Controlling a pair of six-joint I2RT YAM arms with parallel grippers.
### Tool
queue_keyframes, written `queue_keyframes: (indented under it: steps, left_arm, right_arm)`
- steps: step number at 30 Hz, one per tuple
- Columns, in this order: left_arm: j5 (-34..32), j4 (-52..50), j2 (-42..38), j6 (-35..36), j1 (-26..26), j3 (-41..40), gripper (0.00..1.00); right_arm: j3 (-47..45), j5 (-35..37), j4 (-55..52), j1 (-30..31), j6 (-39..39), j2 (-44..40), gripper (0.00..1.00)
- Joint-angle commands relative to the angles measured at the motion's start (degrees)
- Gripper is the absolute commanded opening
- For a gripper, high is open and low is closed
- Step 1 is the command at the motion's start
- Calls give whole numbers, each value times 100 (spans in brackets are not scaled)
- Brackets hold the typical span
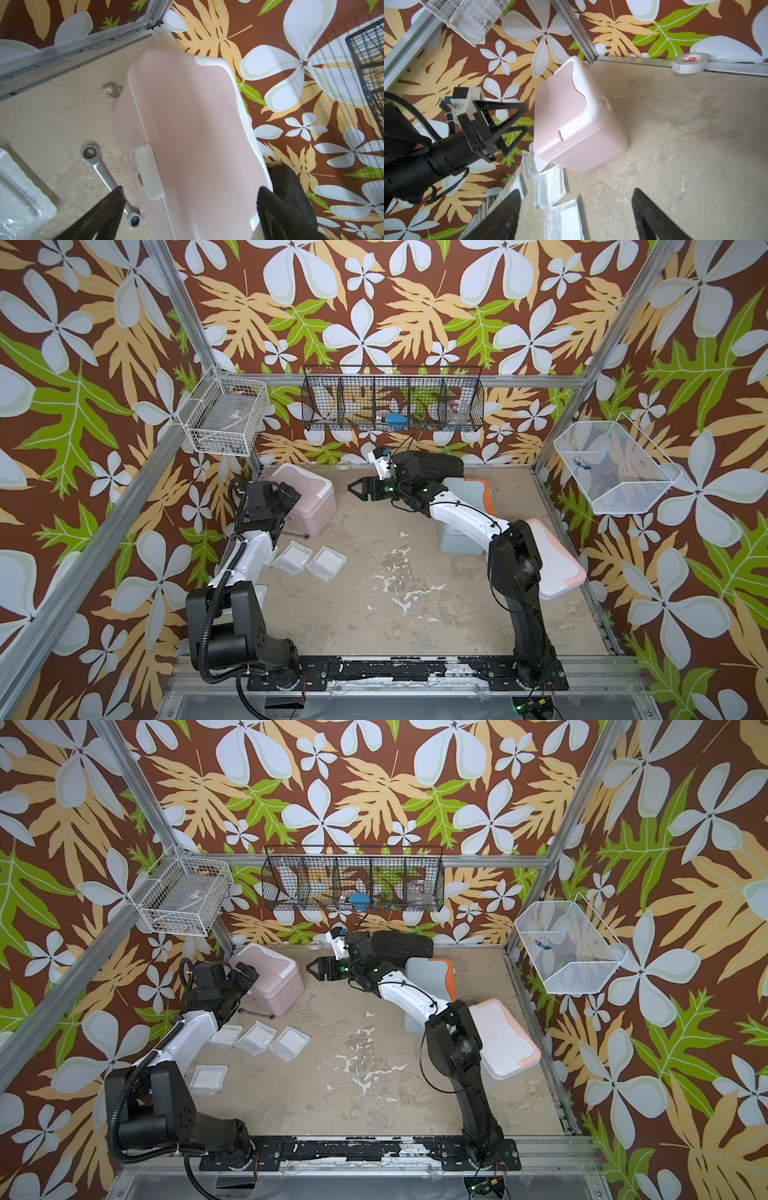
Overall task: Open first aid kits and take out gauze
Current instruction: Move the first aid kit to the center of the board.
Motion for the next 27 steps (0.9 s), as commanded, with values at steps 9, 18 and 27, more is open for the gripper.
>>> queue_keyframes:
  steps: [9,18,27]
  left_arm:
    - [671,136,709,44,542,688,100]
    - [1394,-194,1496,298,774,1414,100]
    - [2045,-301,2004,562,544,1765,99]
  right_arm:
    - [2954,-362,766,-13,881,2448,82]
    - [3441,-357,2202,8,1799,3368,83]
    - [3526,-267,2348,27,1733,3509,86]
